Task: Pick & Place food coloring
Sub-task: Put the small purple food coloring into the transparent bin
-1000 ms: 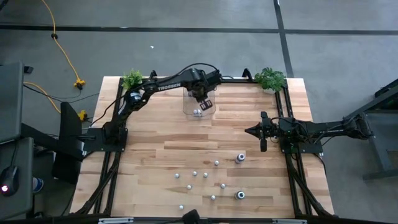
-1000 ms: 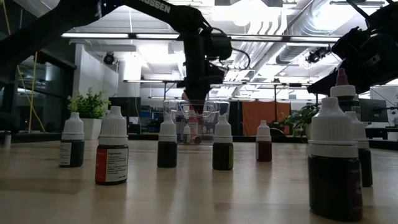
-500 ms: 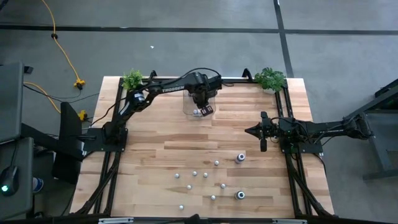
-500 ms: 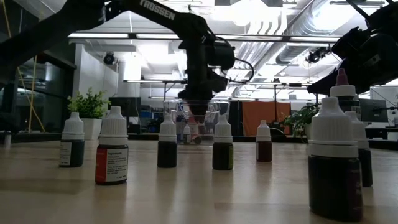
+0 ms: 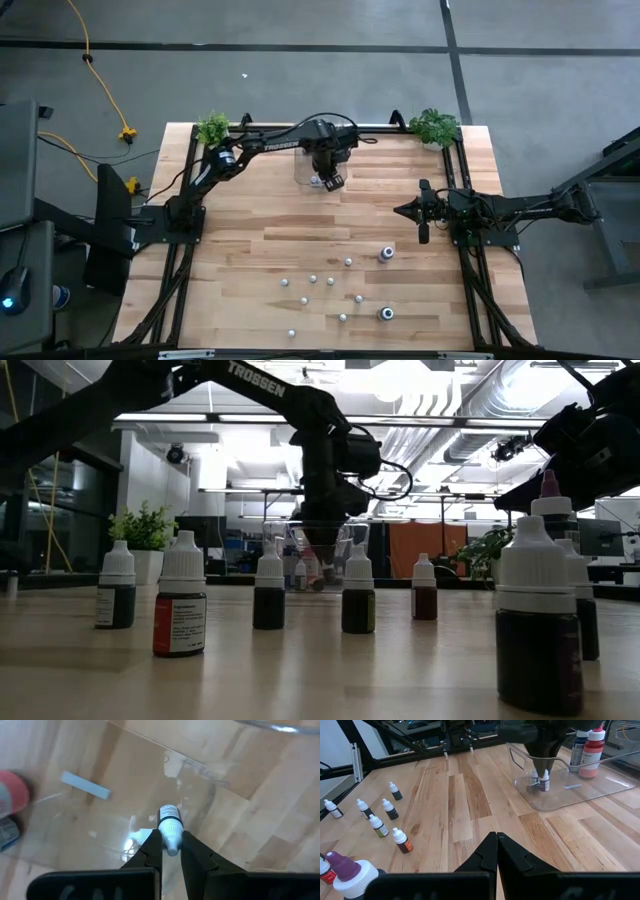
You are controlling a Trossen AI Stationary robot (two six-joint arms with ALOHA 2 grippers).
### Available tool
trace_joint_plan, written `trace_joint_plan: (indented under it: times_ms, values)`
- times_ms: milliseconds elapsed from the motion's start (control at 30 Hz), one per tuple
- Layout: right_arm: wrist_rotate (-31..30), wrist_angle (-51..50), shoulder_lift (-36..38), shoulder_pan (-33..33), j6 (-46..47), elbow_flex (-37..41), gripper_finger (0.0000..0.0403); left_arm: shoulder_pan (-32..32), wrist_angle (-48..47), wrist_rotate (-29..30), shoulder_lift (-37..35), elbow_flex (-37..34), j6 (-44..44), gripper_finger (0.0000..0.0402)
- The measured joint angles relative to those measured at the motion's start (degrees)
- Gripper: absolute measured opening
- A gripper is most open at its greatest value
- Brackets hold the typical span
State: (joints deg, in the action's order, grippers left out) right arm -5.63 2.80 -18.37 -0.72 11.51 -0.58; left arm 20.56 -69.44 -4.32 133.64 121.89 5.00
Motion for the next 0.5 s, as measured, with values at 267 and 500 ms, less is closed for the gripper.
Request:
trace_joint_plan:
  times_ms: [267, 500]
  values:
    - [0.0, 0.0, 0.0, 0.0, 0.0, 0.0, 0.0, -0.5, -1.5, -1.3, 0.0, 0.0, 0.0, 0.0028]
    - [0.0, 0.0, 0.0, 0.0, 0.0, 0.0, 0.0, -0.5, -2.1, -1.3, 0.0, 0.0, 0.0, 0.0038]
